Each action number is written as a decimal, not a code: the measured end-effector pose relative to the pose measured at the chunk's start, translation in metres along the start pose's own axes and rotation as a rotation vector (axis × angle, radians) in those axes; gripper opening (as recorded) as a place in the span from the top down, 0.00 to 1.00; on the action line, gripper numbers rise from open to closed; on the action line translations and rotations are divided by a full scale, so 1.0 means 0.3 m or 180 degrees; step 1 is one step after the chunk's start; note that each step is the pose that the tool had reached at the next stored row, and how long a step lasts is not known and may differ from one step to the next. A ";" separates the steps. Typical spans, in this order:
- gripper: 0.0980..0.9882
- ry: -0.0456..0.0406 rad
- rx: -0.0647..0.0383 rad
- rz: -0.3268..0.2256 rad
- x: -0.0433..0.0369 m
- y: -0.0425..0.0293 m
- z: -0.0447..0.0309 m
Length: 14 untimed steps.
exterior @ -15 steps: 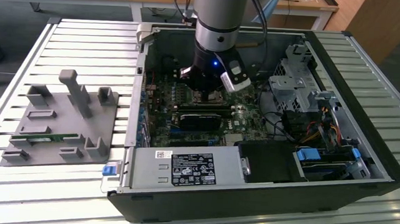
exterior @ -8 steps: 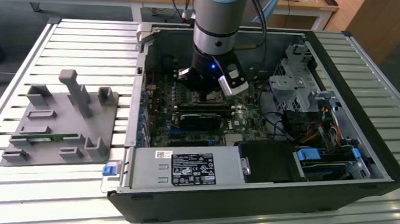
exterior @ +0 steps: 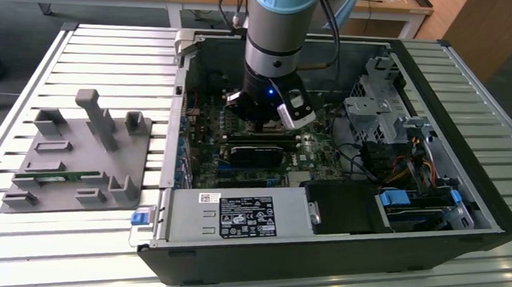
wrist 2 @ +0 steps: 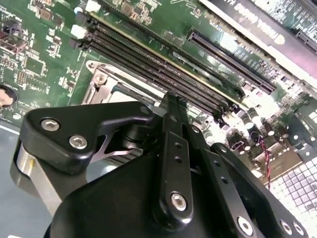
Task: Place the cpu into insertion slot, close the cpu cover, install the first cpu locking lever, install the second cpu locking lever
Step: 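Install the second cpu locking lever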
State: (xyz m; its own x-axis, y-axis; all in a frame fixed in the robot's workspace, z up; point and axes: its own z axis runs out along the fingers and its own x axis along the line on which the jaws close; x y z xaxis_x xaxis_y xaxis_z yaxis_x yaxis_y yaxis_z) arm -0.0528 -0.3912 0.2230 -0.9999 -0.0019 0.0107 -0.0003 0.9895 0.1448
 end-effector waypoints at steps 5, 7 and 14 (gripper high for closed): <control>0.99 0.0000 -0.0004 0.0000 0.011 -0.005 0.012; 0.99 0.0000 -0.0017 -0.0001 0.020 -0.006 0.016; 0.99 0.0001 -0.0089 -0.0001 0.031 -0.010 0.038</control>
State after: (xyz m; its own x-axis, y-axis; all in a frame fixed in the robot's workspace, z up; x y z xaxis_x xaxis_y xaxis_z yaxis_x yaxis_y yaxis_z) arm -0.0622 -0.3926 0.2115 -0.9999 -0.0023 0.0108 -0.0004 0.9850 0.1723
